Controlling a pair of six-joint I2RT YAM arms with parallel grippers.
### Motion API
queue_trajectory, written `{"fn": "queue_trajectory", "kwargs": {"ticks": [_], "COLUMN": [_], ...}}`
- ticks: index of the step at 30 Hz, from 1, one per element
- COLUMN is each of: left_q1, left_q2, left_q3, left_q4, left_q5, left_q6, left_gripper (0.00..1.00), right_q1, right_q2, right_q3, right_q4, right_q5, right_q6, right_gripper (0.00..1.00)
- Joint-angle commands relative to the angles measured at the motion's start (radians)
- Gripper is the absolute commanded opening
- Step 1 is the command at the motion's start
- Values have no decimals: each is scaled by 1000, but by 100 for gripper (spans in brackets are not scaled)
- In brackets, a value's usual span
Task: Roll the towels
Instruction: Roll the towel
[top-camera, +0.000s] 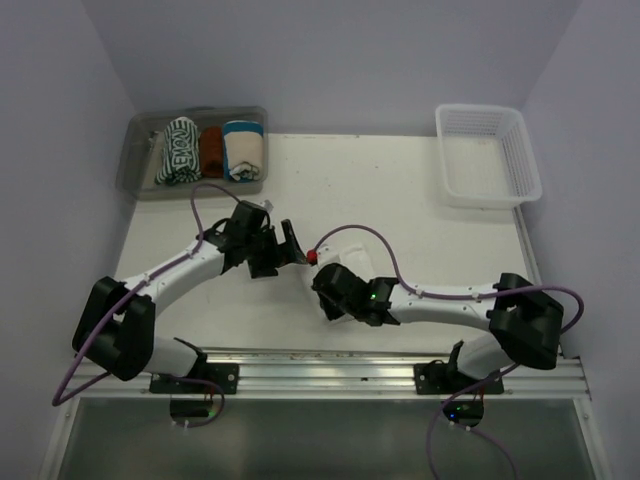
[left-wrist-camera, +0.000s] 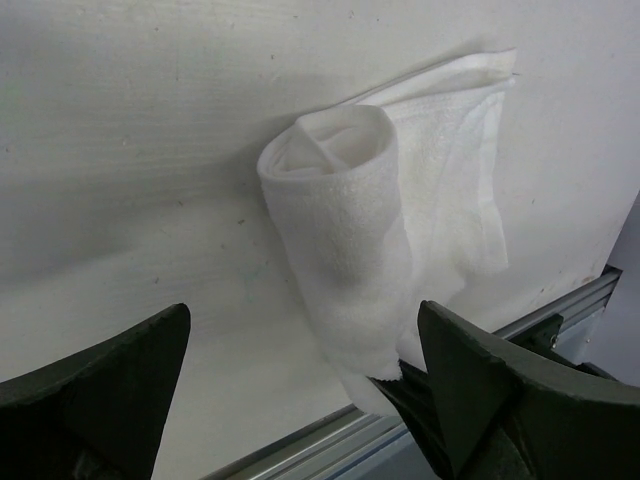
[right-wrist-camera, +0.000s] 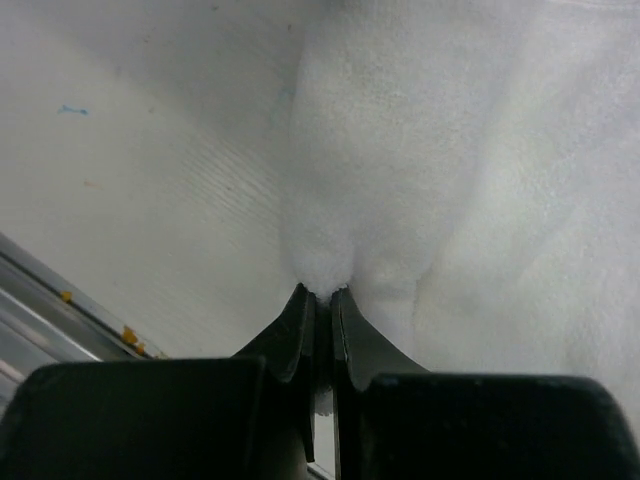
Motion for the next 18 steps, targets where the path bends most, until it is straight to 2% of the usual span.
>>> {"fn": "queue_trajectory", "kwargs": {"ticks": [1, 6, 9, 15, 18], "left_q1": [3, -20, -30, -35, -38], "left_q2": [-14, 32, 46, 69, 112], "left_q3": [-4, -18, -38, -76, -73], "left_q4": [34, 106, 150, 209, 235], "left_q5": [37, 77, 94, 108, 112], "left_q6": [21, 29, 24, 20, 23], "left_gripper": [99, 97, 89, 86, 81], "right_q1": [-50, -150, -201, -268, -276], "right_q2": [-63, -111, -134, -146, -132], "right_q3": [-65, -183, -248, -328, -326], "right_q4": [159, 309, 417, 564, 564], "right_q5": [-220, -399, -479, -568, -591], "right_q6": [67, 145, 199, 268, 270], "right_gripper": [0, 0, 0, 0, 0]}}
